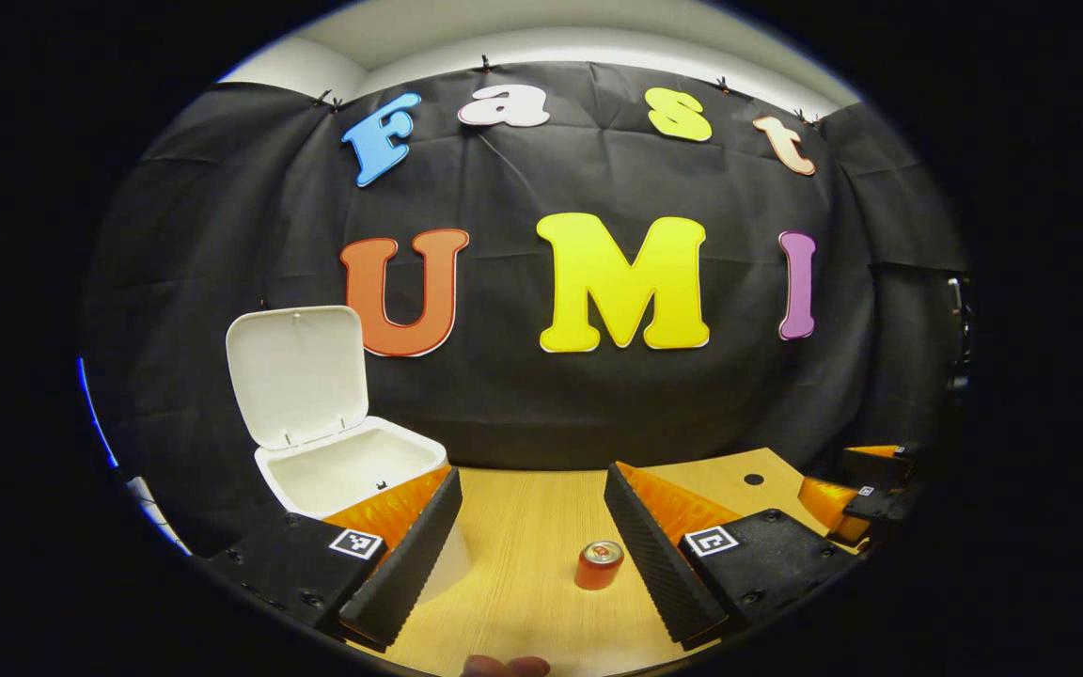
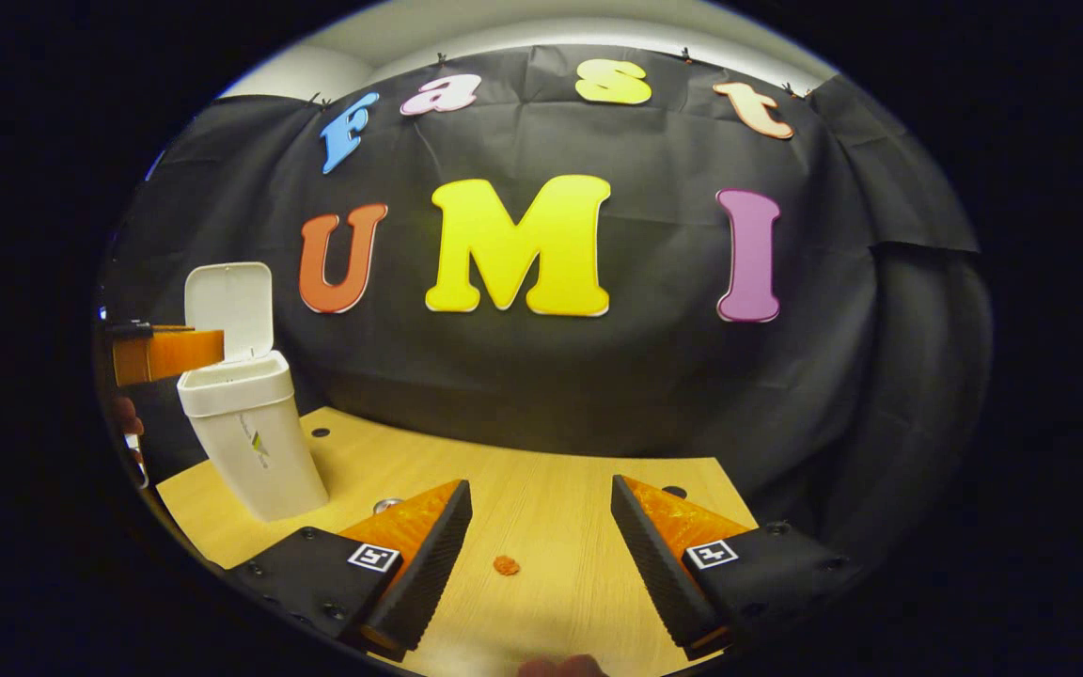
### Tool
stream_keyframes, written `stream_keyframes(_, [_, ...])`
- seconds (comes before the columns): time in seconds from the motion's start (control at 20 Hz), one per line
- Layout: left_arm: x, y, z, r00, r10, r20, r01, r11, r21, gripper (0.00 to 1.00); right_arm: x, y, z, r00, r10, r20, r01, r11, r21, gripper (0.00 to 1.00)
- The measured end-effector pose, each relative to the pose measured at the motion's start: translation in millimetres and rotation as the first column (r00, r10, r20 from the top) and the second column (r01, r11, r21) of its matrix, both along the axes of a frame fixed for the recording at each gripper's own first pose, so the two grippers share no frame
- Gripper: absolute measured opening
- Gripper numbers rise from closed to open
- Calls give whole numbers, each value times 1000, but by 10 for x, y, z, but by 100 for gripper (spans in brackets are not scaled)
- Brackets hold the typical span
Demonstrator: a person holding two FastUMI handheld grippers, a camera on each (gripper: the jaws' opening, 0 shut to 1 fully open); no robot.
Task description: Press the lid of the desktop garbage bin to open it, pick up the crumpled paper on the desktop and throw it into the bin, then pick up the pop can on the desktop and drop it into the bin, and finally close the garbage bin lid.
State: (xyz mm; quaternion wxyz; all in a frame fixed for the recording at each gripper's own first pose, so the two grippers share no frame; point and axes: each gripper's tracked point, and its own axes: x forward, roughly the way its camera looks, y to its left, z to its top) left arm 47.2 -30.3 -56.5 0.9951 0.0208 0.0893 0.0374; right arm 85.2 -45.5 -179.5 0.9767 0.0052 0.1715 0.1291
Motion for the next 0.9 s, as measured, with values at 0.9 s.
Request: stream_keyframes(0.9, [-222, 388, -397, 983, 112, -144, -117, 993, -31, 100, 479, 658, -2255, 876, 207, -435, -293, 946, -139, 96])
